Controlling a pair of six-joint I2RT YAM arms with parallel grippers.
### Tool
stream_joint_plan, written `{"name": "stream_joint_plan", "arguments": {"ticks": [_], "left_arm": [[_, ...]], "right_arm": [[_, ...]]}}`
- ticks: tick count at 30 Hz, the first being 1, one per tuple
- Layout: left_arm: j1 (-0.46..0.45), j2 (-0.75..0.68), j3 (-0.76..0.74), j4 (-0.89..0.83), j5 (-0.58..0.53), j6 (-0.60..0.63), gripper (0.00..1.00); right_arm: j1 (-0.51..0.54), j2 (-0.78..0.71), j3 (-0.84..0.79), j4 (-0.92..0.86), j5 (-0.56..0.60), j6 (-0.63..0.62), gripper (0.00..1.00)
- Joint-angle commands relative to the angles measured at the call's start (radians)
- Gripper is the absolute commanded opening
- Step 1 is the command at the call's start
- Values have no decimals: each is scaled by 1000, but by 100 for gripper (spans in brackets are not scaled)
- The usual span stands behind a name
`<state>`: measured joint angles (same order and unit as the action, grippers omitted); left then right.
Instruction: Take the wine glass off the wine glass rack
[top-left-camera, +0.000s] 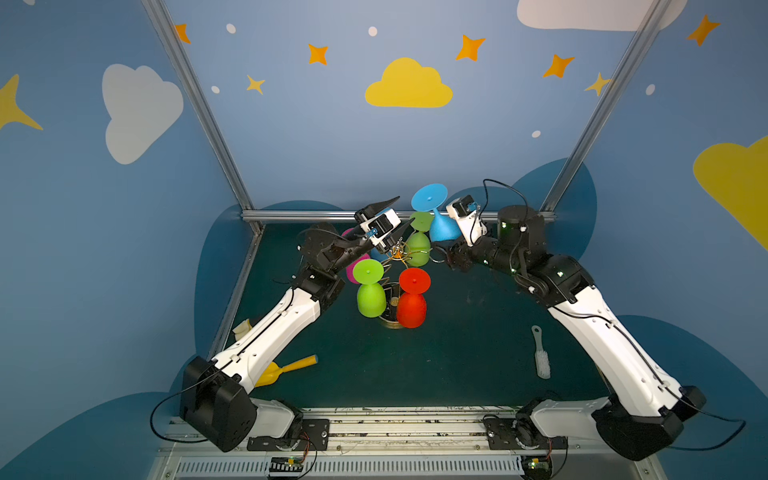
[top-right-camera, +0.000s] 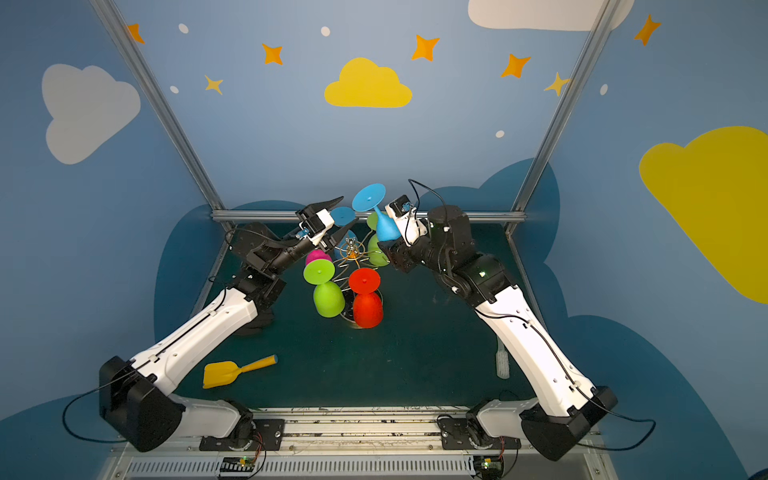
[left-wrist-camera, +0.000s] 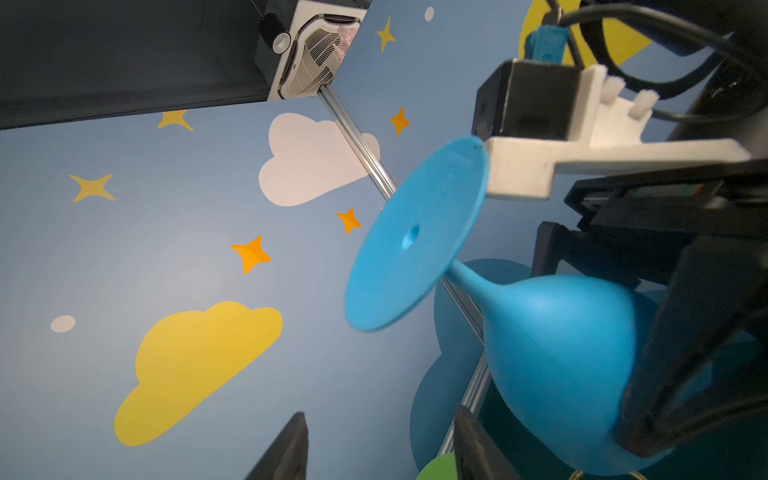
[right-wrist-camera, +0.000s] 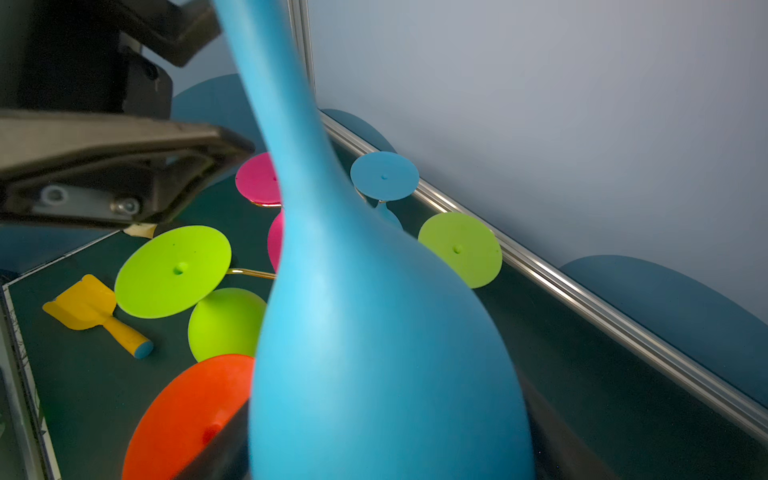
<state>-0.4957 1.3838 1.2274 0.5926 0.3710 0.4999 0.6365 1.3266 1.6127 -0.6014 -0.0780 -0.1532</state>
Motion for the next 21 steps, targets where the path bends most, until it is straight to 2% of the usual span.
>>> {"name": "stream_joint_plan", "arguments": {"ticks": [1, 8, 16, 21], "left_arm": [[-3, -11, 30, 24, 21, 29, 53], [-6, -5, 36, 6, 68, 31, 45], [-8, -6, 43, 4, 71, 48, 41], [-8, -5, 51, -9, 78, 57, 35]], "right_arm": [[15, 14, 40, -38, 29, 7, 25], [32, 60, 90, -81, 29, 1, 23], [49, 103, 148, -144, 39, -6, 22], [54, 113, 153, -152, 37, -3, 21]]}}
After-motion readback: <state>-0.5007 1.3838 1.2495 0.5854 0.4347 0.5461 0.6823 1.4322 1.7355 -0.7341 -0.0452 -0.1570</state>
